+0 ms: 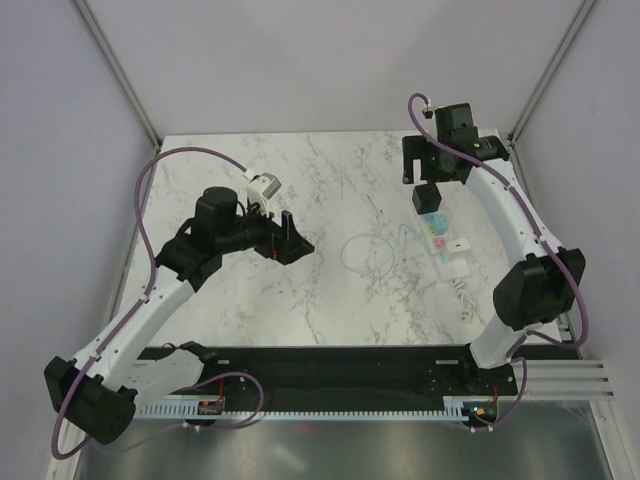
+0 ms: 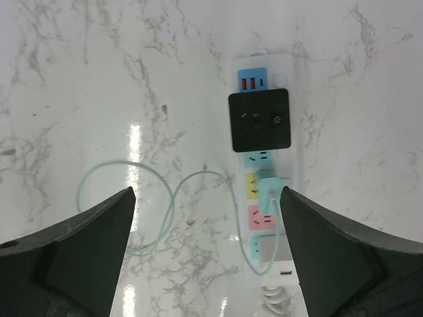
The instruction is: Insert the plug
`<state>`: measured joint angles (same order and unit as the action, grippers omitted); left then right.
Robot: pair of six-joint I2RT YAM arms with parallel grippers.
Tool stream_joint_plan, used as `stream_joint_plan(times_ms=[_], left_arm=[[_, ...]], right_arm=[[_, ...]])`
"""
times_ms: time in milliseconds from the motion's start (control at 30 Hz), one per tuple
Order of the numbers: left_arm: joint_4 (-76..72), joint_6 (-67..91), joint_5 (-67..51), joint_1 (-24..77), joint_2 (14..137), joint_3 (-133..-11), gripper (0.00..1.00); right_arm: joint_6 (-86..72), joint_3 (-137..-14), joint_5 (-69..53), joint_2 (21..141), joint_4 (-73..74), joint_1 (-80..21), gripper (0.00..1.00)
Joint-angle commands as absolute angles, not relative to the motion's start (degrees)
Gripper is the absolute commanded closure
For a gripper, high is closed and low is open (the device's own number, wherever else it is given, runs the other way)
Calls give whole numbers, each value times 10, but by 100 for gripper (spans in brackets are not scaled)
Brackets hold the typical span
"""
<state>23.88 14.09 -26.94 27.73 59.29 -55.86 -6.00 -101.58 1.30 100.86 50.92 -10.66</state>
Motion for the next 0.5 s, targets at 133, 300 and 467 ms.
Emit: stream_joint_plan(times_ms=[133, 300, 467], left_arm=[[227, 177, -278, 276, 543, -607, 0], [245, 196, -272, 276, 507, -647, 0], [251, 217, -251, 276, 475, -668, 0]], right_arm=[[-182, -823, -24, 777, 335, -153, 2], [-225, -737, -35, 632, 281, -153, 2], [-227, -712, -76, 571, 279, -153, 2]])
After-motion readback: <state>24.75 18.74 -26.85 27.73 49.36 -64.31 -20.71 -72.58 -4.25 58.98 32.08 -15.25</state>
